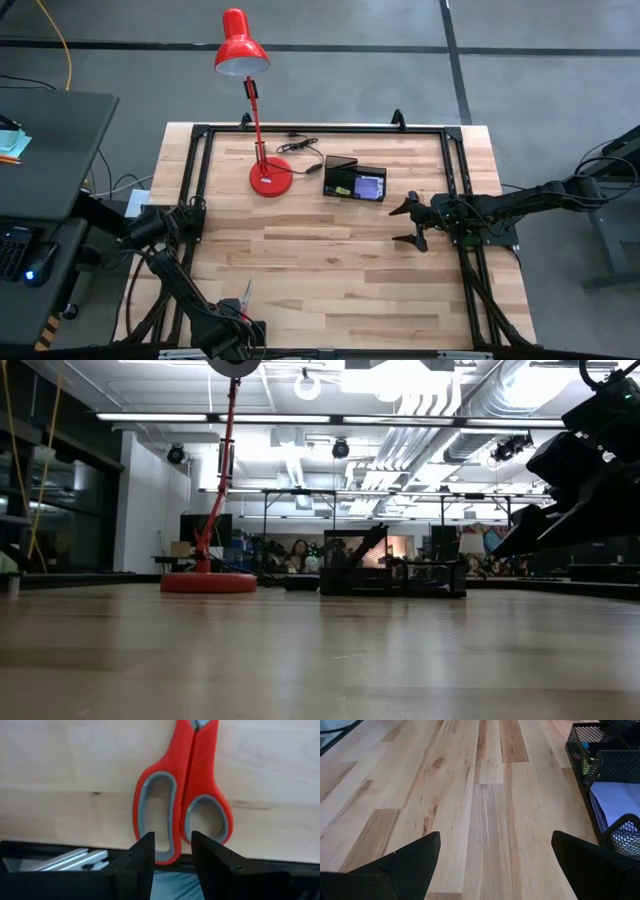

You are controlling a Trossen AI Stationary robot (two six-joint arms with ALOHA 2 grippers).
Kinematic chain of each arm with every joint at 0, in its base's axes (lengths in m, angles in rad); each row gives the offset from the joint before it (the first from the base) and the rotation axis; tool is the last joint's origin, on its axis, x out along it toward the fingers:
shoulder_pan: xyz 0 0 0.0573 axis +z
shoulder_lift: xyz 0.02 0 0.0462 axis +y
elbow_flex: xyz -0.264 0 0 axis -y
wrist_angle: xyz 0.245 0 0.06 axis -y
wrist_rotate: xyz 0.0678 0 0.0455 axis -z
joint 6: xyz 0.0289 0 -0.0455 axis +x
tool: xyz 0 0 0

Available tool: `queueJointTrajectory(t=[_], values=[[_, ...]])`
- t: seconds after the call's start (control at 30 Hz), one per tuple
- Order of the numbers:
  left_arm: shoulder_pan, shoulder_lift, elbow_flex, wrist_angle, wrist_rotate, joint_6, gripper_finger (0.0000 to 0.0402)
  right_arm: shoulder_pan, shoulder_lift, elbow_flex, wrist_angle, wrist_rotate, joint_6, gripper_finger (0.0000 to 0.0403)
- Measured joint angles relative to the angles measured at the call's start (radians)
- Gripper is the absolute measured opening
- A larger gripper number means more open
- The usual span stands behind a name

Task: Pick and place office supplies into organizer
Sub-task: Put the orange scissors into the black desk organizer

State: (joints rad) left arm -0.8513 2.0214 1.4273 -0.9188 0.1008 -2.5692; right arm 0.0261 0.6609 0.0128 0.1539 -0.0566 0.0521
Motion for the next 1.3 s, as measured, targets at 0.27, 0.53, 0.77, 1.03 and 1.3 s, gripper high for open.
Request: queueJointTrajectory(t=[0.27, 0.53, 0.77, 1.03, 1.3], values=[[-0.014, -0.001, 0.000, -0.005, 0.002, 0.000, 0.0113, 0.000, 0.000, 0.000, 0.000, 0.000, 0.000, 0.0378], [-0.013, 0.004, 0.000, -0.016, -0.015, 0.007, 0.0113, 0.000, 0.000, 0.000, 0.000, 0.000, 0.000, 0.0378], [-0.013, 0.007, 0.000, -0.016, 0.001, 0.024, 0.0113, 0.000, 0.000, 0.000, 0.000, 0.000, 0.000, 0.0378], [-0.013, 0.022, 0.000, -0.004, -0.003, 0.049, 0.0113, 0.000, 0.000, 0.000, 0.000, 0.000, 0.000, 0.0378], [-0.013, 0.025, 0.000, 0.008, -0.016, 0.051, 0.0112, 0.000, 0.000, 0.000, 0.000, 0.000, 0.000, 0.0378]])
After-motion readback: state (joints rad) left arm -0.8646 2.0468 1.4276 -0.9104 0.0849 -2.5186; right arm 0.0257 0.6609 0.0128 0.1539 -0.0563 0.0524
